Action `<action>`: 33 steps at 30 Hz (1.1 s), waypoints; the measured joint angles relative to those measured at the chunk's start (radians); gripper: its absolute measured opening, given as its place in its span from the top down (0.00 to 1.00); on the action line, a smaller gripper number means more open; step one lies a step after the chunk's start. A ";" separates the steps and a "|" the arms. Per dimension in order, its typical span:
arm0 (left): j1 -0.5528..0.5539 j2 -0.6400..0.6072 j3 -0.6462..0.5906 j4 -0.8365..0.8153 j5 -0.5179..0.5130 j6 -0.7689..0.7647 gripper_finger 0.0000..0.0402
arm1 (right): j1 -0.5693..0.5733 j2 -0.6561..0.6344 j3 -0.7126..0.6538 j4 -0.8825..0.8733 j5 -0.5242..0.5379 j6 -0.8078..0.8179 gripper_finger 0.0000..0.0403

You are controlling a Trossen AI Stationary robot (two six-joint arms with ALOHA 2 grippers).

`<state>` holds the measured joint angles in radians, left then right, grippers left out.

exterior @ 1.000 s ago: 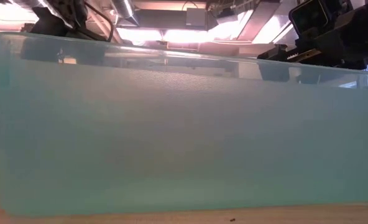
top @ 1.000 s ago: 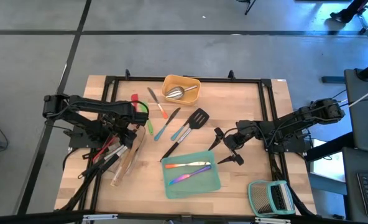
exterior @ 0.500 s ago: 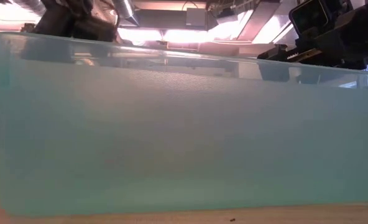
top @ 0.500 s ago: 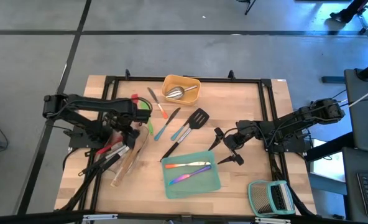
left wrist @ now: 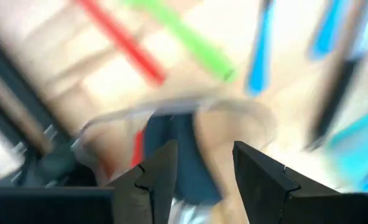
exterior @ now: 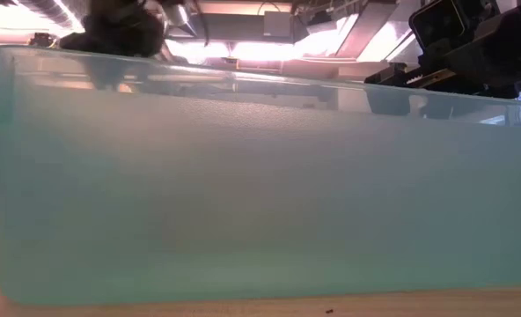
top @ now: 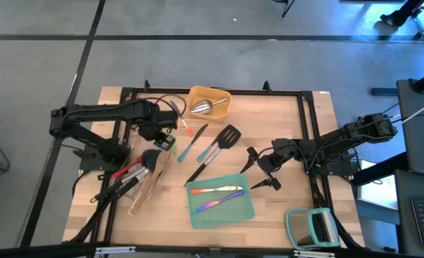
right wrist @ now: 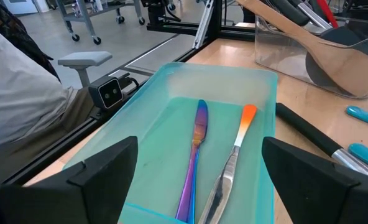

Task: Pick & Place Kitchen Items
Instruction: Put the red spatula into the transparent bin

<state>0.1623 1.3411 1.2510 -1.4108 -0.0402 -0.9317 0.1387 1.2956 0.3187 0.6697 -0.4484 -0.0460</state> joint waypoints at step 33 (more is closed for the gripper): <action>0.538 0.362 0.053 0.213 0.012 0.208 0.62 | 0.000 0.000 0.000 -0.018 0.003 -0.008 0.14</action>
<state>0.7005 1.7032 1.3045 -1.1977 -0.0286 -0.7238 0.1387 1.2953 0.3183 0.6514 -0.4458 -0.0536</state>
